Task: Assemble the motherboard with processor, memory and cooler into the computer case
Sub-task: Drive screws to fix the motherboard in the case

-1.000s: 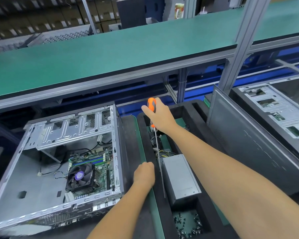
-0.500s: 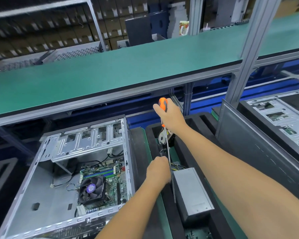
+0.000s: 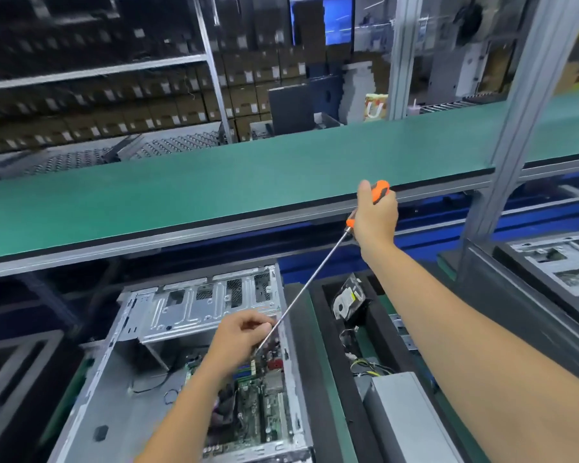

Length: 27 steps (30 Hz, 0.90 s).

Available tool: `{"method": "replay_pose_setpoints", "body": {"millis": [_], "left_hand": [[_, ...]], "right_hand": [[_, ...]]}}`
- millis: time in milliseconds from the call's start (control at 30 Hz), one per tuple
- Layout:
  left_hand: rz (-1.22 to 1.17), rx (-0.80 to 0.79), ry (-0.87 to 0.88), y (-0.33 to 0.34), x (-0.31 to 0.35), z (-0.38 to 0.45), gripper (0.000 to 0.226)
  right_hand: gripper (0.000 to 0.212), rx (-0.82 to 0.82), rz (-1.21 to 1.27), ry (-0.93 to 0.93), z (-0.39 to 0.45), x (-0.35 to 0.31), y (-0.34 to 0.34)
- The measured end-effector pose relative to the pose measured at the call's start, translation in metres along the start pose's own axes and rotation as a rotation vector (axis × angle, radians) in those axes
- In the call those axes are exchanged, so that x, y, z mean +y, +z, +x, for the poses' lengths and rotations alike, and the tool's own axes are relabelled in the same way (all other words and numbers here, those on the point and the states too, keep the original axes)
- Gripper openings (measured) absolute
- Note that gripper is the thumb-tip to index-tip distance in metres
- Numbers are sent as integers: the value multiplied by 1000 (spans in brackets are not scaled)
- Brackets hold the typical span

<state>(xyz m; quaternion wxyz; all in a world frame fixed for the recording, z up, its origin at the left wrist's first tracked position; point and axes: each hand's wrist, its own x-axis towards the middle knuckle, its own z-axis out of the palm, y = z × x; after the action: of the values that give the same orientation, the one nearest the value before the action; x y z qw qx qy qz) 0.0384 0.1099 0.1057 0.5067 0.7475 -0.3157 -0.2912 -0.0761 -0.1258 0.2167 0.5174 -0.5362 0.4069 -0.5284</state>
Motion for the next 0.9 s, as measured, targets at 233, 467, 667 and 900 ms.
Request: {"method": "replay_pose_setpoints", "body": {"millis": [233, 467, 667, 900], "left_hand": [[-19, 23, -67, -63, -38, -20, 17], [108, 53, -56, -115, -66, -38, 19], [123, 16, -72, -135, -82, -49, 22], [108, -8, -92, -147, -95, -49, 18]], "right_hand": [[25, -31, -89, -109, -46, 7, 60], [26, -66, -80, -225, -83, 7, 110], [30, -82, -50, -256, -111, 12, 138], [29, -74, -37, -239, -119, 19, 153]]}}
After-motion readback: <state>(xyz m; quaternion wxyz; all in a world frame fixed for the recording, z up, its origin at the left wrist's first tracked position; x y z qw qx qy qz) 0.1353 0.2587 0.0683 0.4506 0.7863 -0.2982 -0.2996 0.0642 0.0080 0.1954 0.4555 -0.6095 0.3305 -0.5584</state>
